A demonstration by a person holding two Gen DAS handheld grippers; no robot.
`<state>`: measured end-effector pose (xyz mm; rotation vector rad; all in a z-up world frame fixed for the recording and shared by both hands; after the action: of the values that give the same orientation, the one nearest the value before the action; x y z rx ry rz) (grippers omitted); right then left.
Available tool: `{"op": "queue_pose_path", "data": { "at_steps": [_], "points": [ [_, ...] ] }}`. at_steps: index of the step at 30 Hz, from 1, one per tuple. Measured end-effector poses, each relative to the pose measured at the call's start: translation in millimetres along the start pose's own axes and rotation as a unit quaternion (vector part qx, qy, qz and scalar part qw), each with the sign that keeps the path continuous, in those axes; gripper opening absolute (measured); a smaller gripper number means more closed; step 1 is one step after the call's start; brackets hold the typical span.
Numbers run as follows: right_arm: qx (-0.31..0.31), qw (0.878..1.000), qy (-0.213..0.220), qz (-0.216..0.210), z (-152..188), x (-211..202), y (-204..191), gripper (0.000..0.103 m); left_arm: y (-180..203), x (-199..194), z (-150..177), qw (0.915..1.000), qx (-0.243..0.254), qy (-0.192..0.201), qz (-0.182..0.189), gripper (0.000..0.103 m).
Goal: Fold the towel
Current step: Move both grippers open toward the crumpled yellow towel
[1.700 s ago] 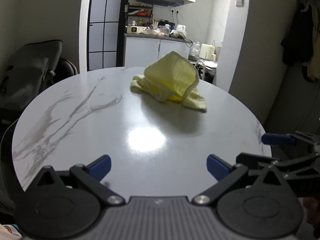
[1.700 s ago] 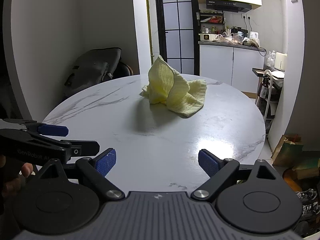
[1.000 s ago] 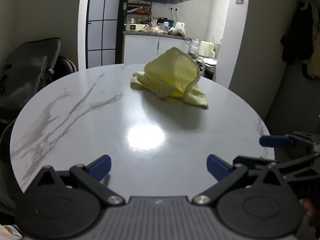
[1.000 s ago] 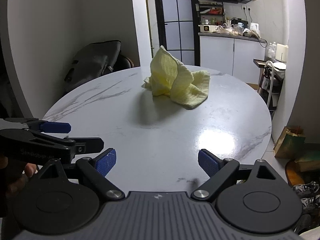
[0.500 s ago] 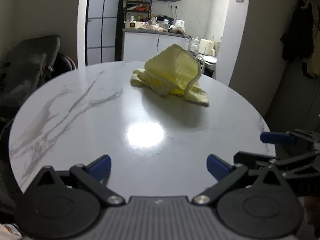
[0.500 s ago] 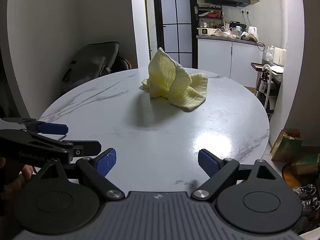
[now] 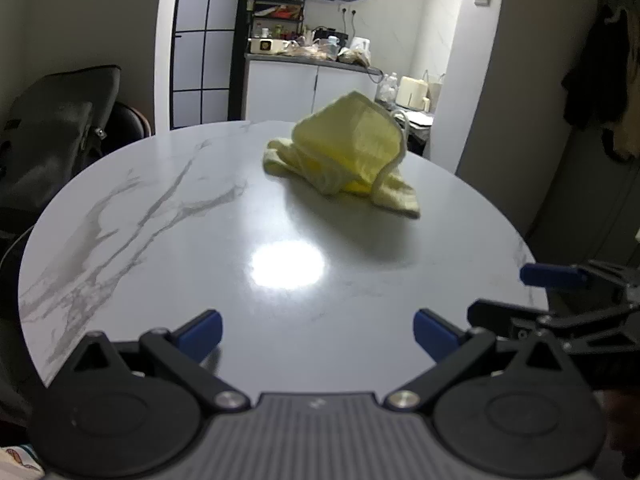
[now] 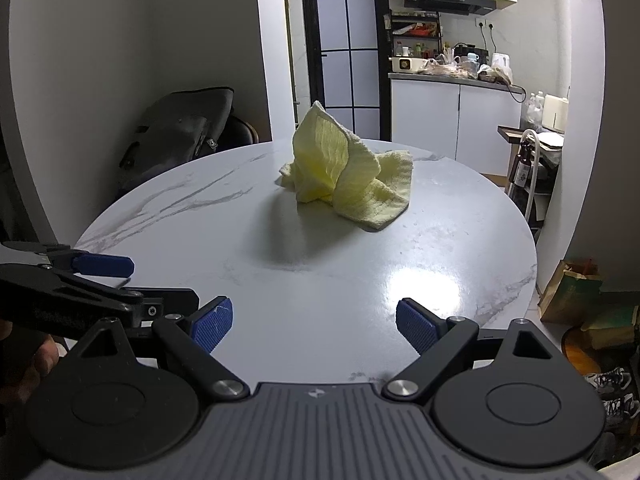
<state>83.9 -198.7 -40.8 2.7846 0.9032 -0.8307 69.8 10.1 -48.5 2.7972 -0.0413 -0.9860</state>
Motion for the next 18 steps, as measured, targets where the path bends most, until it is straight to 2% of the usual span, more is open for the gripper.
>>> {"op": "queue_pose_path", "data": {
  "at_steps": [3, 7, 10, 18],
  "points": [
    [-0.002, 1.000, -0.002, -0.002, -1, 0, -1, 0.092, -5, 3, -1, 0.9998, 0.005, -0.007, -0.016, 0.103],
    [0.001, 1.000, -0.003, -0.004, -2, 2, 0, 0.092, -8, 3, -4, 0.9995, -0.026, -0.007, 0.013, 0.103],
    [0.000, 1.000, -0.002, -0.004, -4, 2, 0, 0.092, -8, 1, -9, 0.9998, -0.018, 0.004, 0.004, 0.103],
    [0.002, 1.000, -0.001, -0.006, -13, 2, 4, 0.092, -8, 5, -16, 0.9999, -0.010, 0.004, 0.001, 0.103]
  ]
}}
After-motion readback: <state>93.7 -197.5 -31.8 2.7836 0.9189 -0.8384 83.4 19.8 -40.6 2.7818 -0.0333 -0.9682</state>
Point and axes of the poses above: each gripper's, at about its wrist camera, not at the fingertips, and x roughly the way its jaws point, y to its right, z to its underside, the point moved 8 cm from there along x, roughly the way its jaws point, and after that the axes turned 4 degrees about -x, right-handed, at the moved point
